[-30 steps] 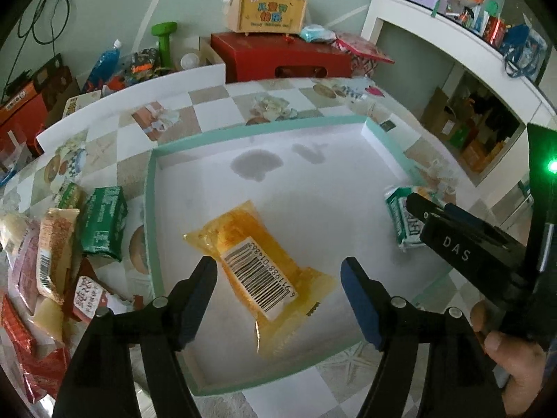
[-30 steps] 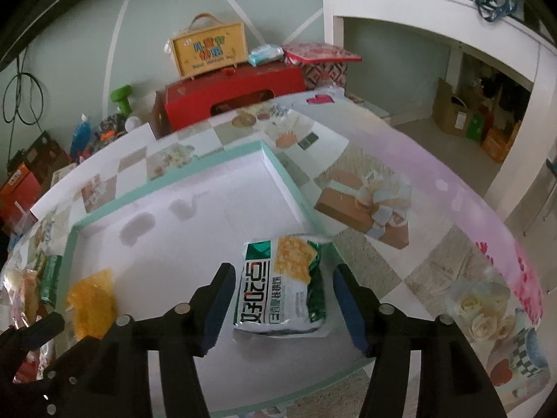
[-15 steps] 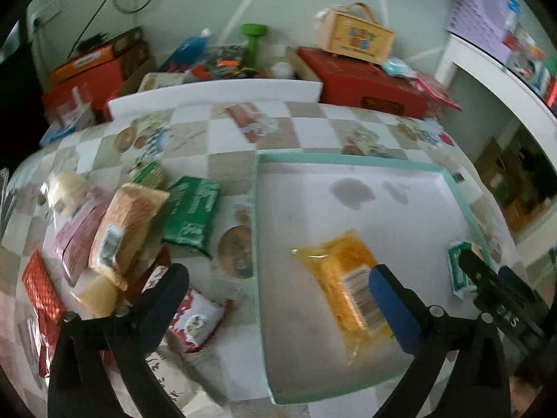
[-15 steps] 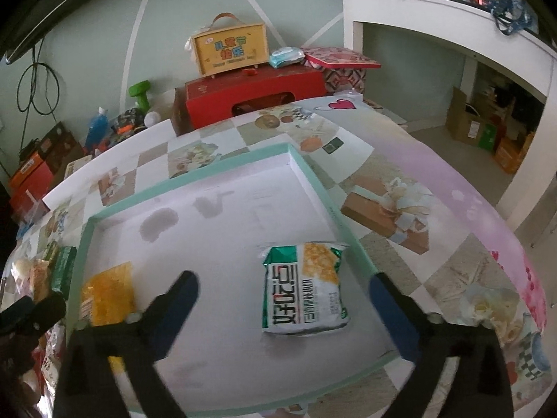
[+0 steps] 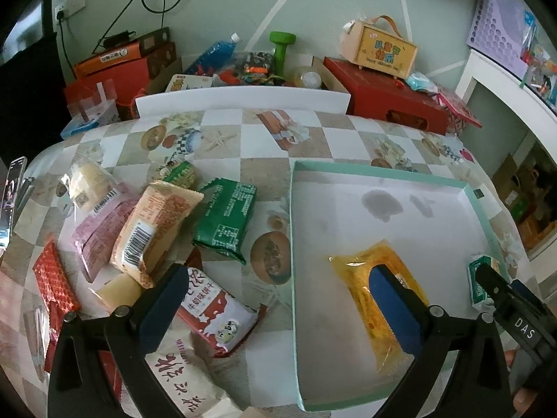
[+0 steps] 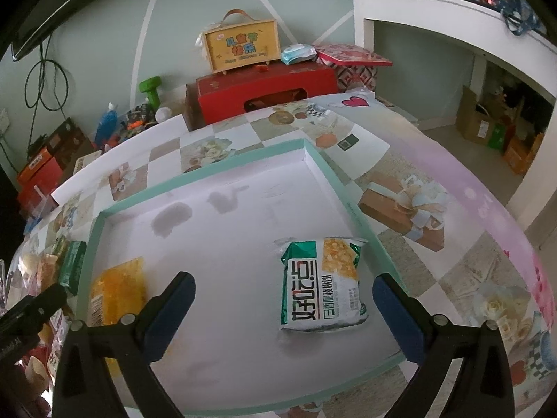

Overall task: Organize snacks
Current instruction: 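Move both open grippers back toward the snack pile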

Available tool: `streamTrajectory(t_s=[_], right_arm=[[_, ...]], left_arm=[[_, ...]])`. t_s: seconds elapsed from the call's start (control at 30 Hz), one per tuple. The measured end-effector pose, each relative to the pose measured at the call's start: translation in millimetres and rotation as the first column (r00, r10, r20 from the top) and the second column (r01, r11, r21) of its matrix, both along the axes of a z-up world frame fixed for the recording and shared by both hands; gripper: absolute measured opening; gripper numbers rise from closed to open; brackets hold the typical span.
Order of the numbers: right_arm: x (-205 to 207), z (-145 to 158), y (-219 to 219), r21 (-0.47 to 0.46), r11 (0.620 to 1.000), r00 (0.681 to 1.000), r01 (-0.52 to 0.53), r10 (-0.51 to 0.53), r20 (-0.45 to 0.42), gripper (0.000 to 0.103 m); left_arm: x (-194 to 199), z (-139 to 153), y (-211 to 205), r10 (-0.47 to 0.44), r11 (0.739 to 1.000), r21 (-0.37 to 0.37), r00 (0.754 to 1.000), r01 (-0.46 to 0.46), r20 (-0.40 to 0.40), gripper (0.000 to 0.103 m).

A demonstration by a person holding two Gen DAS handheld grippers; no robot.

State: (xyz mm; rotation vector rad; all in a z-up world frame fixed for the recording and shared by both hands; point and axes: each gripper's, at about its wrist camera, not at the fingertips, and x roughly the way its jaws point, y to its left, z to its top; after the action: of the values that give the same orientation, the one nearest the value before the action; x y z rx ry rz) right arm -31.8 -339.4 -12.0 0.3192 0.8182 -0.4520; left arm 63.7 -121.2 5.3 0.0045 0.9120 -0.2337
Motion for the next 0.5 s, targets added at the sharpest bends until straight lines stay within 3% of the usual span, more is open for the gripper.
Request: streamTrajectory(t_s=[0.23, 0.5], right_arm=[[0.9, 8.4, 9.7, -0.003, 1.000, 0.999, -0.022, 0.022, 0.027, 0.103], [7.2, 29.9, 46.3, 0.067, 0.990, 0.982, -0.121, 0.110, 0.153, 0.103]], left_arm=[[-2.9, 8.8, 14.8, 0.004, 0.999, -0.039, 1.000, -0.004, -0.001, 0.103], [-6.9, 19.0, 45.7, 0.041, 0.996, -0.074, 0.999, -0.043, -0.020, 0.103]])
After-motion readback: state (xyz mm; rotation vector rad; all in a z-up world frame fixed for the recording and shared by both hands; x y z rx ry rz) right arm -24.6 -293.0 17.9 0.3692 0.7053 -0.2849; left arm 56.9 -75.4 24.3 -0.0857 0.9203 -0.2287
